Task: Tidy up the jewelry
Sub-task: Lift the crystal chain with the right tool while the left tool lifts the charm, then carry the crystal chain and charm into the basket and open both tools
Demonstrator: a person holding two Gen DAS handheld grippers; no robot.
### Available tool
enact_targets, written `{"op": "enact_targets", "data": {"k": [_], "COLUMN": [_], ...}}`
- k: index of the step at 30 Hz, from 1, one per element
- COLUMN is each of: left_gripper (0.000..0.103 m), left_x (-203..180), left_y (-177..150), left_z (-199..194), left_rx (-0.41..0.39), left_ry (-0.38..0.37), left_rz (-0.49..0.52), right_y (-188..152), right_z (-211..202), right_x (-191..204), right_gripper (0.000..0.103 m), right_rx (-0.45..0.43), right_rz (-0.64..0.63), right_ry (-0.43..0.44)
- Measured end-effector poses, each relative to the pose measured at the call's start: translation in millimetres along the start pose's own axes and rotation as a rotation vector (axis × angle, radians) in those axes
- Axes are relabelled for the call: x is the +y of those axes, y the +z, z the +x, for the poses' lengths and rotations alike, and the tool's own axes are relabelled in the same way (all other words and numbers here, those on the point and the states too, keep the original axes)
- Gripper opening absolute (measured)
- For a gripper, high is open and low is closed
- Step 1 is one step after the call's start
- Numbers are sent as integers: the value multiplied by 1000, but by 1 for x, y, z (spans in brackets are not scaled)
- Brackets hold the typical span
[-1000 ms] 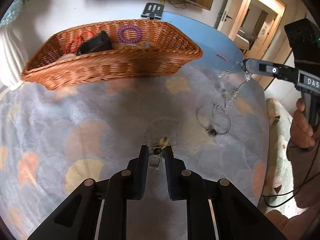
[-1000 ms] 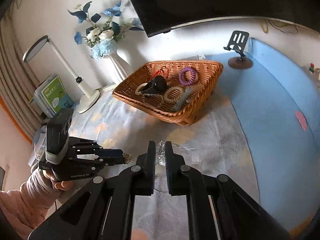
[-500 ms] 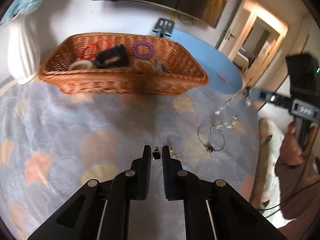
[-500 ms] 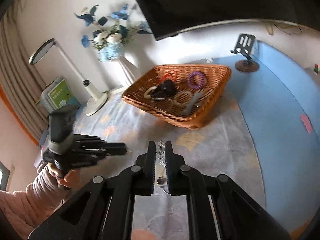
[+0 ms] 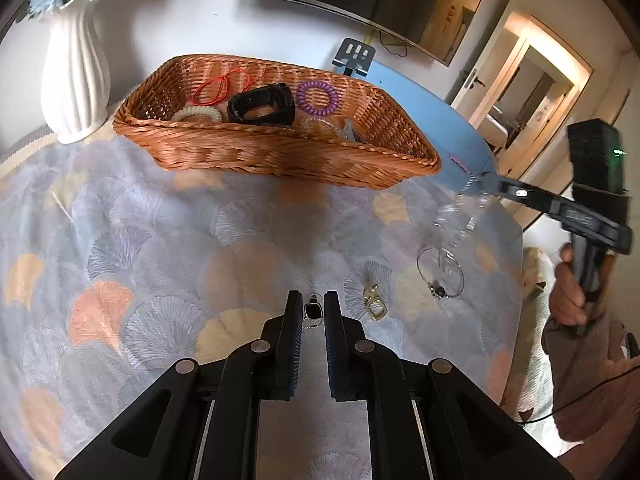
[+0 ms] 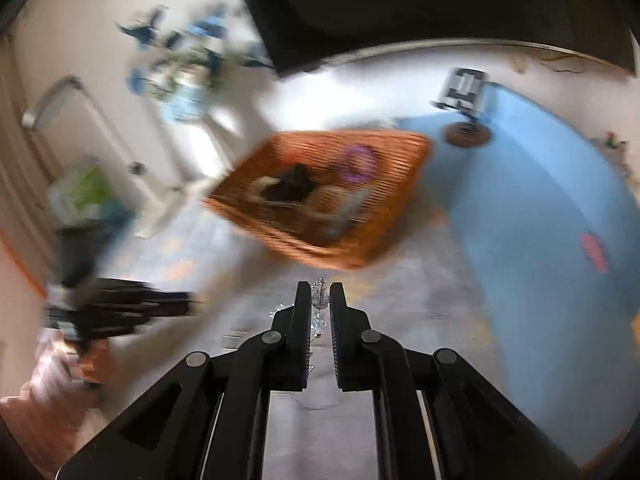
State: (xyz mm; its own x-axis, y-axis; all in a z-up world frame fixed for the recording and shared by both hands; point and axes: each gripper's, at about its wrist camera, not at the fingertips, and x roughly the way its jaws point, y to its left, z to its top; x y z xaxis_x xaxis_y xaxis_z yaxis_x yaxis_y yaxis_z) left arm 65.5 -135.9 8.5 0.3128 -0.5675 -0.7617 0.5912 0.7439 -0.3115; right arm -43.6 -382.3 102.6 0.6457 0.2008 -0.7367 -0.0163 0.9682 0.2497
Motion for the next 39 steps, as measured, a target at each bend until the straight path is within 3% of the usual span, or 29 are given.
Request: {"op": "enact_targets", "data": {"k": [6, 10, 14, 15, 18, 22, 24, 26, 29, 33, 39], "left_gripper": [11, 11, 11, 11, 11, 11, 11, 11, 11, 11, 11], "left_x": [7, 9, 10, 9, 7, 5, 6, 7, 8, 10, 4], "left_y": [-2, -2, -3, -3, -2, -2, -2, -1, 0, 3, 16], "left_z": [11, 13, 13, 13, 13, 14, 14, 13, 11, 3, -17], "left_rx": [23, 25, 27, 27, 26, 26, 26, 25, 19, 2, -38], "left_ry": [4, 6, 7, 9, 8, 6, 7, 3, -1, -26, -34], "left_rz": [-21, -28, -28, -27, -21, -20, -23, -28, -36, -56, -39], "right_y": [-10, -15, -17, -16, -12, -13, -19, -22, -22, -18, 6], "right_z": [28, 25, 5, -1, 1, 25, 37, 40, 38, 27, -29], "right_x": [-50, -62, -64, -67, -67, -50, -41, -34, -31, -34, -9], "right_gripper": [12, 14, 27, 35, 38, 38, 38, 34, 12, 12, 12], "right_rx": [74, 94, 14, -12, 21, 108, 150, 141, 142, 137, 26], "right_rz": [70, 111, 115, 115, 87, -26, -81, -128, -143, -95, -109], "right_ry": [-122, -47, -63, -60, -72, -106, -170, -207, -241, -177, -114]}}
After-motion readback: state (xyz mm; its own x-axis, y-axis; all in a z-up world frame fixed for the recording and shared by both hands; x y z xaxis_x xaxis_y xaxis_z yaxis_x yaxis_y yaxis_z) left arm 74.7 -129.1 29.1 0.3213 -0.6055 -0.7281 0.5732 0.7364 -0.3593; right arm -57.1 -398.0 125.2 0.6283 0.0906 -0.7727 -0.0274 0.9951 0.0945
